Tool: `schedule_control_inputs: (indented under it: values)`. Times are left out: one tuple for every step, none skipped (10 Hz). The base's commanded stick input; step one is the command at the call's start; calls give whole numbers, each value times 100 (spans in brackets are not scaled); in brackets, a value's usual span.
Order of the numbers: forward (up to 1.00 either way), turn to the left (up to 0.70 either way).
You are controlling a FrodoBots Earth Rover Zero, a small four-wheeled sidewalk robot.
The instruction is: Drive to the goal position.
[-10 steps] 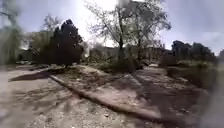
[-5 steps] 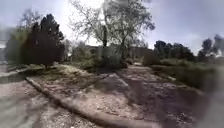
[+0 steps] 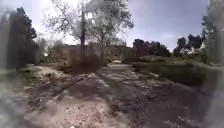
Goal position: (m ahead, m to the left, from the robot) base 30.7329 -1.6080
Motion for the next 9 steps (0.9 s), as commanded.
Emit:
schedule_control_inputs:
  values:
    - [70,-22]
    - [70,-14]
    - [70,-7]
    - [70,0]
    - [70,0]
    - [70,0]
    - [70,8]
    - [70,10]
    - [70,15]
